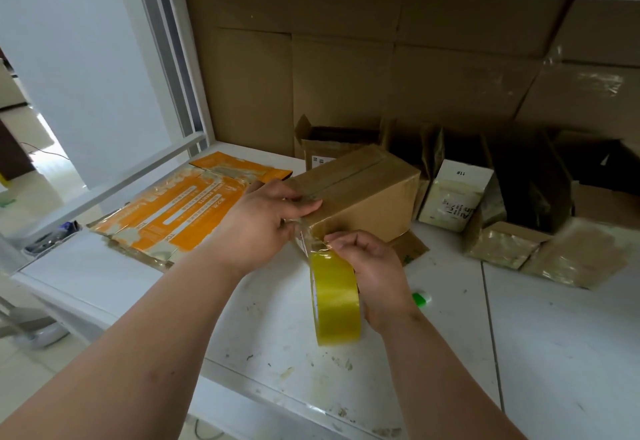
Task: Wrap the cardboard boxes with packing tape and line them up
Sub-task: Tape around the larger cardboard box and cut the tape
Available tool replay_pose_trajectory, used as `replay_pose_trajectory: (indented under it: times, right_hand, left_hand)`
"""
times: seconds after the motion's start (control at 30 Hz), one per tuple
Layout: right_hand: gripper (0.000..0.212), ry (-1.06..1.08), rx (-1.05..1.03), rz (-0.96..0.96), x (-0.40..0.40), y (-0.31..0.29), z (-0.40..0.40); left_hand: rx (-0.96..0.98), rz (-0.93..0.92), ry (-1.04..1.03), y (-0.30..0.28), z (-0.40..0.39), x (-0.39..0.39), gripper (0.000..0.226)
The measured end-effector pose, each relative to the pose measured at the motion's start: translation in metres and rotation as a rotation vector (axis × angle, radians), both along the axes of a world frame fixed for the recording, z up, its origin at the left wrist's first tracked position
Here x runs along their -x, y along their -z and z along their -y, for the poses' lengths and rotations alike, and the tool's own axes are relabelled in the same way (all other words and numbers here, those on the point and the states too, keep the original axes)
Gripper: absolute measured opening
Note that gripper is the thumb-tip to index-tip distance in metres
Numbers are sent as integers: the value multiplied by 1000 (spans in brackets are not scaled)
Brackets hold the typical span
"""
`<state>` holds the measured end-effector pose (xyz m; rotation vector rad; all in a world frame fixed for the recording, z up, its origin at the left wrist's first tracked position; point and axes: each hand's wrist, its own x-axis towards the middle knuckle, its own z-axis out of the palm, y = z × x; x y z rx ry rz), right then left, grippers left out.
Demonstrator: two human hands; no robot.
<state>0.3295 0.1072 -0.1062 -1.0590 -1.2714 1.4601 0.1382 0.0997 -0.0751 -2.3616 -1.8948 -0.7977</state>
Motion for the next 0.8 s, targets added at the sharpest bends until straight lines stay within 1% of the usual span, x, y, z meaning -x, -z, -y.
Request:
replay_pose_trajectory:
  times: [0.1, 0.13, 0.23, 0.3, 0.37, 0.4, 0.5, 0.57, 0.67, 0.8]
  right_hand:
    - [26, 8, 24, -14, -2, 2, 0]
    - [24, 16, 27, -15, -2, 3, 0]
    - [20, 37, 32, -11, -3, 2, 3]
    - [23, 34, 27, 6, -5, 2, 5]
    - [24, 24, 7, 28, -7, 1, 7]
    - [23, 23, -3, 41, -8, 1, 9]
    - [16, 20, -86, 115, -12, 2, 13]
    - [19, 23, -172, 168, -13, 1, 16]
    - [26, 48, -240, 192, -13, -1, 21]
    - [27, 107, -264, 177, -15, -3, 29]
  left_hand:
    - [-23, 180, -79, 8, 12, -9, 46]
    - [-71, 235, -98, 14, 17, -14, 44]
    - [-335, 354, -154, 31, 34, -35, 22]
    - [-376, 381, -141, 38, 42, -47, 19]
    - [-304, 433, -101, 39, 46, -56, 26]
    - [-242, 497, -92, 37, 48, -59, 30]
    - [16, 756, -108, 31, 56, -71, 51]
    - [125, 898, -152, 31, 59, -76, 61]
    - [122, 951, -176, 29, 60, -79, 59]
    - [148, 957, -112, 26, 63, -82, 55]
